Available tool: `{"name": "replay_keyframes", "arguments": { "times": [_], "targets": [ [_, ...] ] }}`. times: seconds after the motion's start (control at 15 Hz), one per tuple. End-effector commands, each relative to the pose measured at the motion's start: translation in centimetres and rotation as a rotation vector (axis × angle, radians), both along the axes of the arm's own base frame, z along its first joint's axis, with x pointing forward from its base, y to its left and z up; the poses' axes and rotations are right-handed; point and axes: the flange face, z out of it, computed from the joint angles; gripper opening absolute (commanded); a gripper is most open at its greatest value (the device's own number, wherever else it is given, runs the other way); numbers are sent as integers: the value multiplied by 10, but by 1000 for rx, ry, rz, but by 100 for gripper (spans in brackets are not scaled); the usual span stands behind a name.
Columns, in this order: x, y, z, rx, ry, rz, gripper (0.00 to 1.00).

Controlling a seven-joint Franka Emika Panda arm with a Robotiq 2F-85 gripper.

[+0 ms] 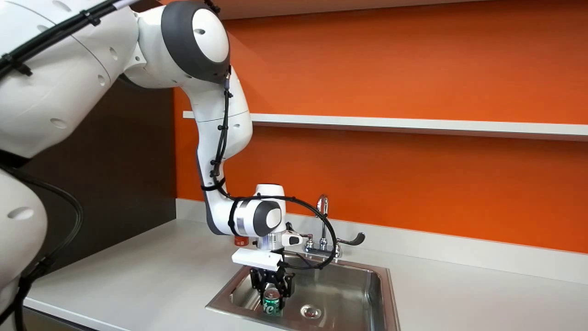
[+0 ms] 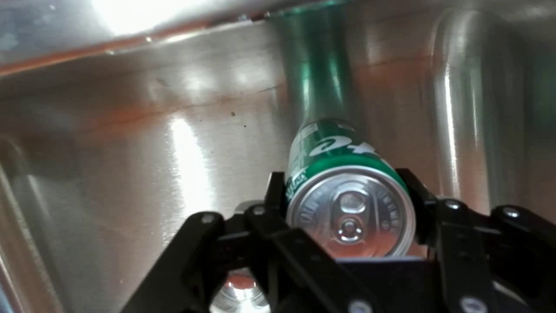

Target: Remove the can from the sink and put it on the counter

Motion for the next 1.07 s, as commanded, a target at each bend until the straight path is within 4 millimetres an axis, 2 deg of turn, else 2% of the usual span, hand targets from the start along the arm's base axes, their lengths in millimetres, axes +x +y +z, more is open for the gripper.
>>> {"name": "replay_keyframes", "arguments": {
  "times": [0.0, 0.47, 1.0],
  "targets": [
    [7, 4, 9, -4, -16, -11, 39],
    [9, 8, 35, -7, -39, -6, 39],
    [8, 26, 94, -9, -82, 12, 39]
  ]
}}
